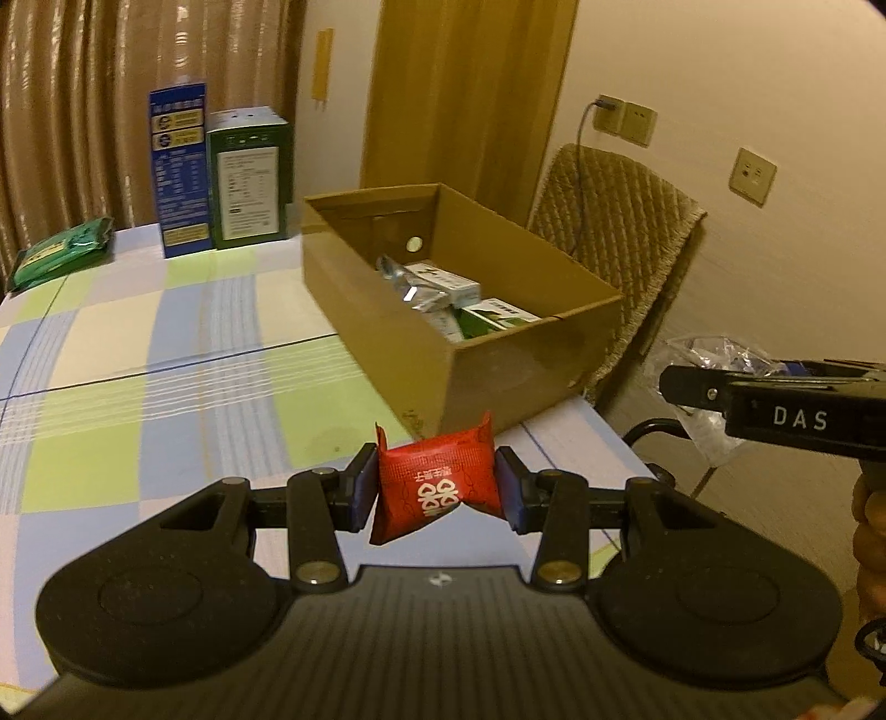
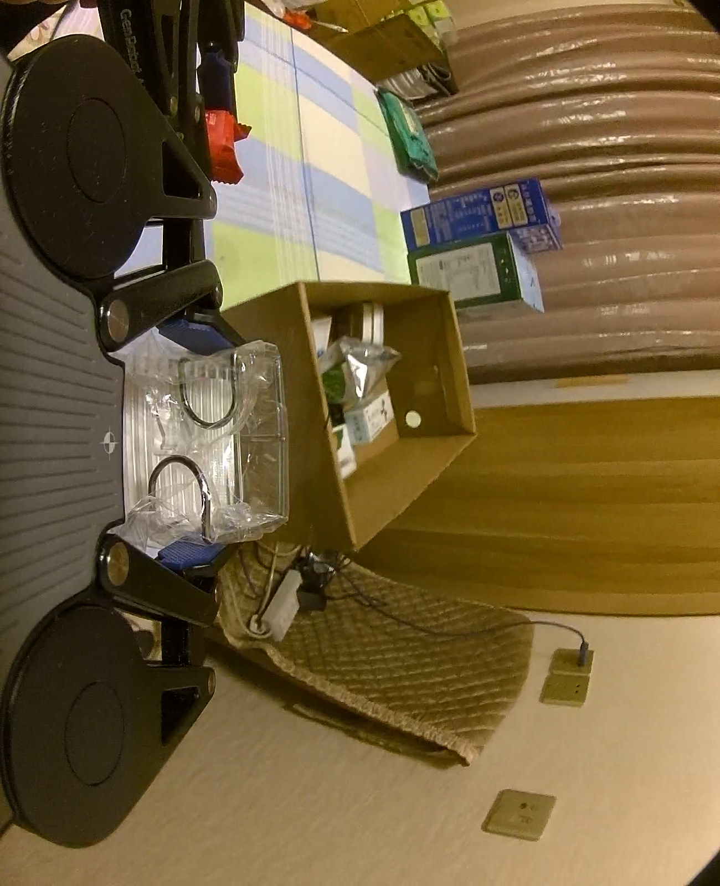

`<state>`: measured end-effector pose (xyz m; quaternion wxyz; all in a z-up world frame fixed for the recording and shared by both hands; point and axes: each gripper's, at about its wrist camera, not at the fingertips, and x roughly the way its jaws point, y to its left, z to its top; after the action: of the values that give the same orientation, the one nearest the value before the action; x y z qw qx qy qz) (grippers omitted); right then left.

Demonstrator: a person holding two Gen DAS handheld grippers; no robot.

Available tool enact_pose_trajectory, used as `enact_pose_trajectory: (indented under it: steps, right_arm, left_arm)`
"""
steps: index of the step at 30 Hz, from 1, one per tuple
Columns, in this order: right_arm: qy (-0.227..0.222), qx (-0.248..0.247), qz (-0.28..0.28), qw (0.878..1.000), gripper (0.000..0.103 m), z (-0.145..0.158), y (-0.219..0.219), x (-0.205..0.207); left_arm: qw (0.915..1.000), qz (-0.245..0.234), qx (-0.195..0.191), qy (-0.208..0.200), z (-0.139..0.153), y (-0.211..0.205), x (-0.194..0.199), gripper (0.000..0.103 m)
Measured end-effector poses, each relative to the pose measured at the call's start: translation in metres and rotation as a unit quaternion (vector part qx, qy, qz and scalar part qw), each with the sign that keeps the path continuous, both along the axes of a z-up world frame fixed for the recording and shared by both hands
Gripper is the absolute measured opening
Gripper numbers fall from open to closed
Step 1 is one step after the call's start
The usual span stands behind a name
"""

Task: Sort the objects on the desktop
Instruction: 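Carry the candy packet and plastic holder with both tools toward the cardboard box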

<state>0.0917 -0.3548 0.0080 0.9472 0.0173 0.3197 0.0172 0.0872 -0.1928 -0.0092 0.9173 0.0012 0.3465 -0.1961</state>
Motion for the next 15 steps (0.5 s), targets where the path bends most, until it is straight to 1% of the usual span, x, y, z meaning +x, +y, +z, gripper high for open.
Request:
enact_pose_trajectory:
  steps: [15]
  right_arm:
    - [0.009,0.007,-0.013,1.0,0.062,-0.006,-0.031,0.012]
  left_arm:
    - [0.9995,-0.029,0.011,0.003,0.001,-0.047,0.013,0.039]
